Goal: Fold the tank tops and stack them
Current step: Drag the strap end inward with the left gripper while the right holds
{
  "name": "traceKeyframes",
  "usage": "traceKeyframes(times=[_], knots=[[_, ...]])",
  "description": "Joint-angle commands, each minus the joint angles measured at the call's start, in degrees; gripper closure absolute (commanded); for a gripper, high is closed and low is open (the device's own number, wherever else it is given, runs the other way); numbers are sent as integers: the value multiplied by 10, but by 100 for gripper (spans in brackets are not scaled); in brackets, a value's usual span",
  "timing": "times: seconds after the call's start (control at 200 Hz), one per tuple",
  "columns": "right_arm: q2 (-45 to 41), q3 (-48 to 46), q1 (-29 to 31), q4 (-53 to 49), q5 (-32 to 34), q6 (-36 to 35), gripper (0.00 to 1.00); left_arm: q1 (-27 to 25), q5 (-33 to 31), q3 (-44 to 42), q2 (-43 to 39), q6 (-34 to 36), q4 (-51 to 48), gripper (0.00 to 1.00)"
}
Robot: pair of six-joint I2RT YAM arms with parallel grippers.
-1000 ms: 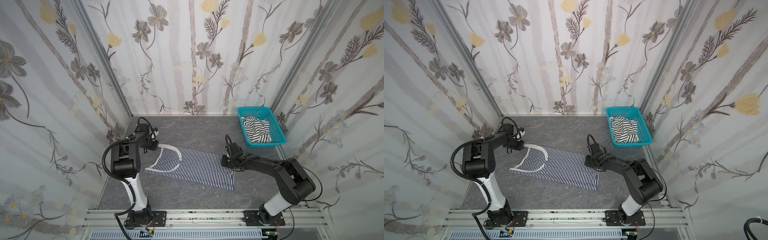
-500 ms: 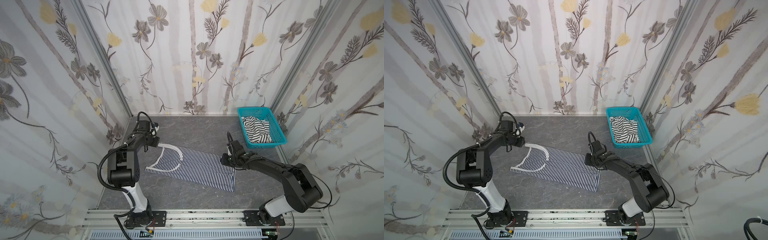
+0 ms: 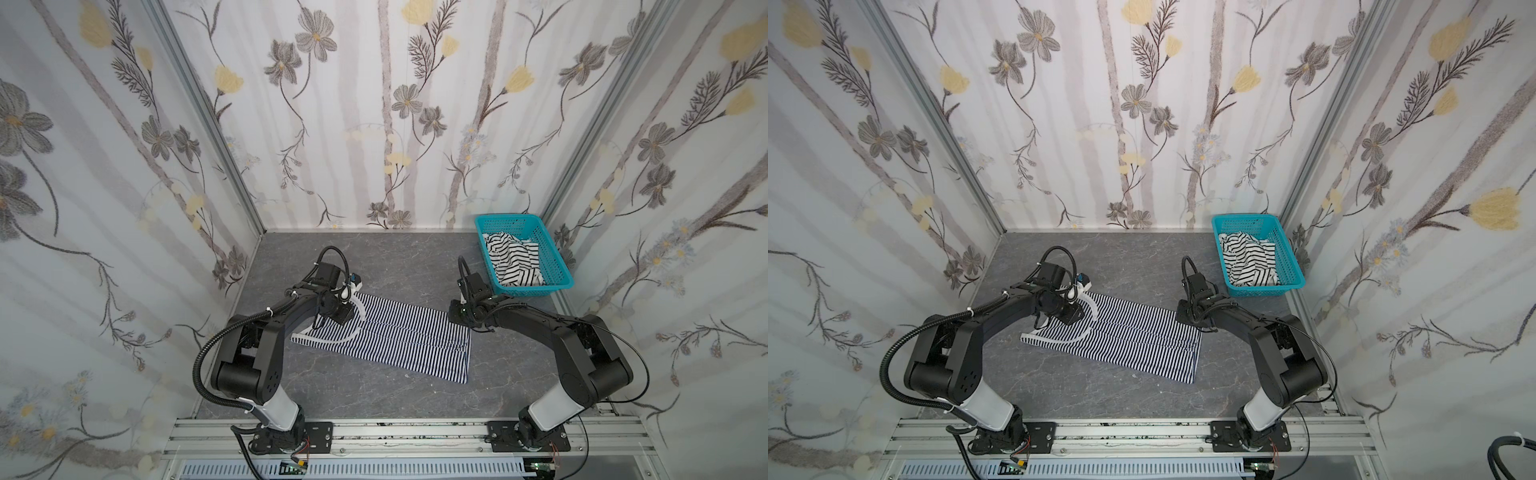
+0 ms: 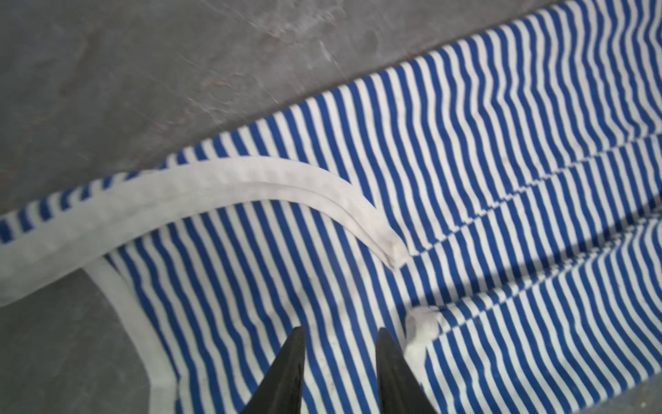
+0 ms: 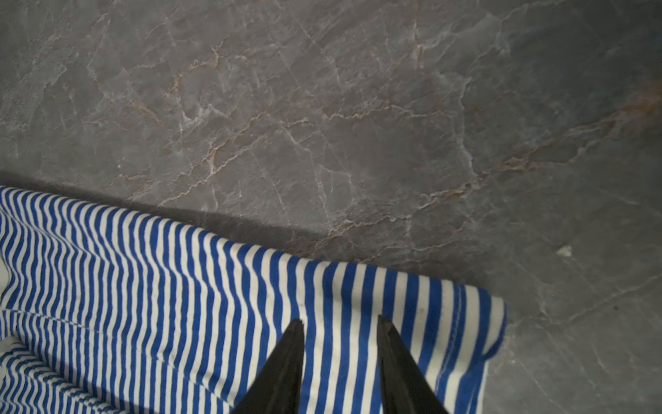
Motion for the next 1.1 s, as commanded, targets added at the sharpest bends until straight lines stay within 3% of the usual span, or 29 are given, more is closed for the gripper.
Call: traceKeyframes(times=[0.0,0.225,0.545,0.735,1.099], knots=[[13,11,-1,11,4,-7,64,-18,21,-34,-20,37,-37,65],[33,13,-5,14,4,-5,63,-33,1,-67,-20,43,-37,60],[31,-22,-2,19,6,5,62,-32,-97,1,78,38,-29,59],[10,-54,13,20,6,15,62,-15,-144,122,174,41,-27,58],[-10,-75,104,19,12,74,62,-10,-234,432,399,55,-32,56]])
